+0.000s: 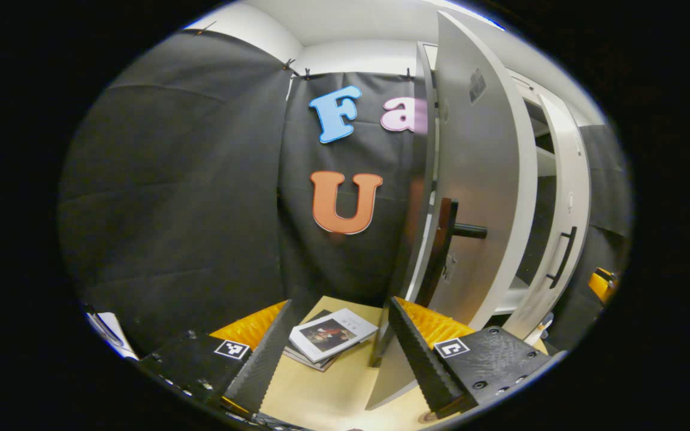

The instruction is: Grasp the bottle in the cabinet with the left hand and place it on the coaster, then close the right door with the right hand and the left door with the left hand.

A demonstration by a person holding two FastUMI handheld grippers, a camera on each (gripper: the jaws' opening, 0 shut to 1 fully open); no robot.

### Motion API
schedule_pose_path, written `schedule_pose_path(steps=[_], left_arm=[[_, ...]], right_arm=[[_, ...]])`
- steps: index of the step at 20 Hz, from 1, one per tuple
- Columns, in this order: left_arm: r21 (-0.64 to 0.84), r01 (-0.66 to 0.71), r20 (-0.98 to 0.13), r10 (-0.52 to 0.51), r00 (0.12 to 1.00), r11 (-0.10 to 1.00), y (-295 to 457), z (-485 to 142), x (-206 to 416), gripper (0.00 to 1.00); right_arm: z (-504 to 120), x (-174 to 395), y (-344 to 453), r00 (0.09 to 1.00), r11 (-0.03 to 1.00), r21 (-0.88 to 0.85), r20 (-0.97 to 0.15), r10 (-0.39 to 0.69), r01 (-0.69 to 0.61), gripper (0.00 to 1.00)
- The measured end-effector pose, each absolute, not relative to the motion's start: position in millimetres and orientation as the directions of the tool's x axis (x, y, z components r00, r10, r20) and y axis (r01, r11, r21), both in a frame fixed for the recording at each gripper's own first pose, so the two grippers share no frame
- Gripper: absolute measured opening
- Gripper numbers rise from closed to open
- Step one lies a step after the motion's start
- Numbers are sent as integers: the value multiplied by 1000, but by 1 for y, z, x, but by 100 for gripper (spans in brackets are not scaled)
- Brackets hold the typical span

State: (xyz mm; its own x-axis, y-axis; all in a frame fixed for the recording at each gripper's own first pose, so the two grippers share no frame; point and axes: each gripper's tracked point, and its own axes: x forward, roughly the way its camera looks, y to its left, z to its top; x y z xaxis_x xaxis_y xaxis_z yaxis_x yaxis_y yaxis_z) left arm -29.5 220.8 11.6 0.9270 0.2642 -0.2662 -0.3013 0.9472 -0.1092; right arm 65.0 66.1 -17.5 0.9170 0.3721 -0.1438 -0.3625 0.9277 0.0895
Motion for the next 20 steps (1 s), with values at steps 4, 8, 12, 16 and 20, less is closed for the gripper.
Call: schedule_pose_path(steps=[4, 8, 12, 16, 20], left_arm=[[-146, -279, -271, 233, 934, 949, 214, 8, -30, 91], [-118, -233, -286, 192, 939, 965, 202, 8, -27, 89], [-130, -161, -282, 120, 952, 978, 176, 9, -24, 98], [-99, -69, -243, 43, 969, 993, 151, 12, -19, 95], [-56, -3, -197, -8, 980, 998, 134, 12, -11, 98]], right_arm=[[-28, 67, 58, 916, 928, 139, -164, 366, -346, 96], [-39, 66, 57, 909, 925, 164, -190, 371, -343, 96], [-41, 62, 54, 909, 926, 151, -192, 370, -345, 96], [-41, 60, 48, 913, 930, 144, -191, 361, -338, 96], [-44, 58, 41, 916, 935, 137, -195, 350, -327, 96]])
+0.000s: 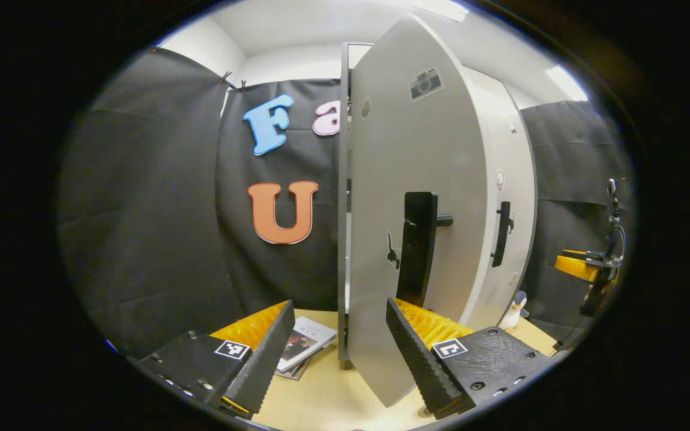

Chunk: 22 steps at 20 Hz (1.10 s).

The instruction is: Grasp the bottle in the cabinet with the left hand and place it on the coaster, then close the right door with the right hand and the left door with the left hand.

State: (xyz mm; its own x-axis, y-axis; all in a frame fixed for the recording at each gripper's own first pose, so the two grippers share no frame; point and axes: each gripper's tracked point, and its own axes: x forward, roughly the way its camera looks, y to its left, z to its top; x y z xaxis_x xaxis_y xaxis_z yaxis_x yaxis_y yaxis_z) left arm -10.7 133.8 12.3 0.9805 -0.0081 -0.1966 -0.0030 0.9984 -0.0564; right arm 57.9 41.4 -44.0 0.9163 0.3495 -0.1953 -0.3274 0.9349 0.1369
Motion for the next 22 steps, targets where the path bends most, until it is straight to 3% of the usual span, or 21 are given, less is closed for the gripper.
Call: schedule_pose_path(steps=[5, 6, 8, 13, 14, 15, 22], left_arm=[[-94, 73, -182, -89, 979, 993, 109, 11, 1, 90], [-83, 80, -178, -94, 980, 993, 105, 11, 6, 95], [-76, 100, -174, -112, 978, 992, 97, 9, 11, 95], [-99, 176, -166, -191, 967, 979, 71, 7, 22, 95], [-104, 193, -166, -208, 964, 976, 64, 6, 25, 90], [-104, 204, -166, -219, 961, 973, 58, 5, 28, 95], [-106, 205, -167, -221, 961, 973, 31, -1, 49, 100]], right_arm=[[-43, 56, 30, 929, 947, 129, -192, 316, -295, 96], [-42, 54, 27, 932, 949, 125, -190, 310, -290, 96], [-41, 53, 23, 937, 954, 117, -188, 295, -276, 96], [-42, 50, 10, 947, 964, 113, -191, 257, -239, 96], [-41, 49, 6, 948, 966, 107, -194, 251, -233, 96], [-42, 48, 2, 952, 970, 98, -195, 236, -220, 96], [-34, 42, -12, 962, 977, 91, -179, 204, -191, 96]])
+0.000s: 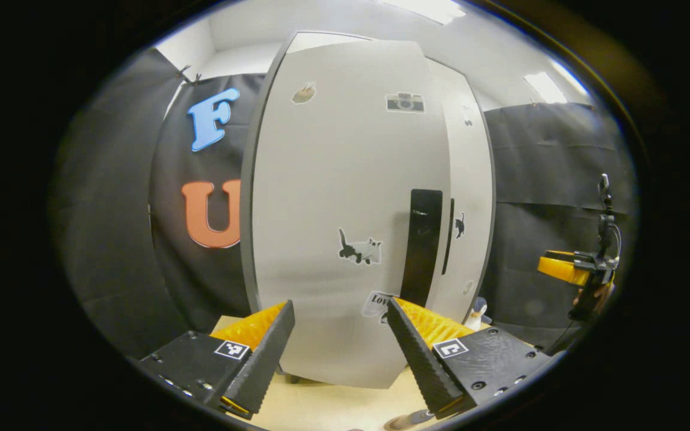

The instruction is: Grasp the bottle in the cabinet with the left hand and place it on the coaster, then close the right door with the right hand and the left door with the left hand.

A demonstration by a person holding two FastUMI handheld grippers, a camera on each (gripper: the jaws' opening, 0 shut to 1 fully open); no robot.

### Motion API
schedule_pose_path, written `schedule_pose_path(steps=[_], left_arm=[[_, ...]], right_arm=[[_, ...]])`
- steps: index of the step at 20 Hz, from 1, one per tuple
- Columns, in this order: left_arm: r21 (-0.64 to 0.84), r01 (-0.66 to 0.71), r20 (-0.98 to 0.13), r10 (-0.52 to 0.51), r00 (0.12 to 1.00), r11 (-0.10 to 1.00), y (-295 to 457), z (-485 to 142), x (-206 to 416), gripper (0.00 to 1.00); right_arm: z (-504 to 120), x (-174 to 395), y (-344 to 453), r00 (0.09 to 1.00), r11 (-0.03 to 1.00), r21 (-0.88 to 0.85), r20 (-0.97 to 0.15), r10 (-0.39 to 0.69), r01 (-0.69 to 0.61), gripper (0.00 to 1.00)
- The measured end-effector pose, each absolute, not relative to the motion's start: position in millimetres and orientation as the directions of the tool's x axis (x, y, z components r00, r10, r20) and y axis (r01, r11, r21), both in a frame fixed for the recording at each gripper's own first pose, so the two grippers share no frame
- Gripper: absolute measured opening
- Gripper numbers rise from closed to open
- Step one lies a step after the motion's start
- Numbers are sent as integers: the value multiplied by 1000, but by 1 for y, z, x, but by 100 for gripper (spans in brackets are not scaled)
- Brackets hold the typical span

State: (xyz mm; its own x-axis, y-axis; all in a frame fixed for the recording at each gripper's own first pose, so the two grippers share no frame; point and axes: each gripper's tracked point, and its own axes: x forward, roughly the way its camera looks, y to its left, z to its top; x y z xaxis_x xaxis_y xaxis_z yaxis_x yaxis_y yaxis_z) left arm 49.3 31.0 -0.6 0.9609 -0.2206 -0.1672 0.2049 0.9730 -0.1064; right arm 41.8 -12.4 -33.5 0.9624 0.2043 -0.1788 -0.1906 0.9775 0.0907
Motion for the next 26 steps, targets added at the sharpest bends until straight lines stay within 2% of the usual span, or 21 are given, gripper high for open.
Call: schedule_pose_path(steps=[1, 5, 6, 7, 8, 9, 12, 15, 16, 19, 20, 21, 22, 26], left_arm=[[-113, 205, -187, -223, 957, 972, 25, -4, 49, 96], [-95, 194, -186, -209, 960, 976, 11, -2, 53, 100], [-89, 193, -186, -207, 961, 977, 8, -1, 52, 100], [-82, 184, -184, -196, 963, 980, 8, 1, 51, 96], [-72, 171, -180, -181, 967, 983, 10, 4, 50, 96], [-63, 157, -172, -166, 971, 985, 12, 9, 49, 100], [-94, 123, -181, -138, 974, 988, 14, 21, 40, 100], [-108, 97, -148, -112, 983, 989, 23, 46, 31, 100], [-102, 82, -143, -96, 985, 991, 28, 54, 27, 96], [-75, 26, -105, -34, 994, 997, 43, 79, 15, 100], [-63, 17, -79, -22, 997, 998, 47, 90, 12, 100], [-52, 10, -61, -13, 998, 999, 49, 98, 9, 100], [-41, 1, -50, -3, 999, 999, 53, 103, 5, 100], [-34, -54, 3, 54, 999, 998, 67, 123, -9, 100]], right_arm=[[-31, 42, -12, 962, 977, 93, -177, 206, -192, 96], [-17, 38, -11, 965, 974, 98, -144, 219, -207, 96], [-13, 38, -11, 966, 974, 92, -135, 220, -208, 96], [-9, 38, -10, 967, 974, 86, -129, 219, -209, 96], [-5, 38, -11, 968, 975, 79, -124, 217, -208, 96], [-2, 36, -10, 969, 976, 71, -123, 213, -206, 96], [11, 34, -7, 969, 975, 57, -107, 222, -217, 96], [30, 32, -4, 972, 973, 61, -63, 227, -223, 96], [38, 31, -5, 973, 973, 58, -48, 225, -222, 96], [60, 30, -6, 978, 977, 40, 4, 210, -210, 96], [67, 30, -6, 978, 978, 24, 20, 205, -206, 92], [74, 30, -4, 979, 979, 2, 36, 202, -202, 92], [77, 29, -3, 978, 979, -21, 47, 201, -201, 96], [82, 28, 13, 965, 967, -37, 63, 255, -253, 97]])
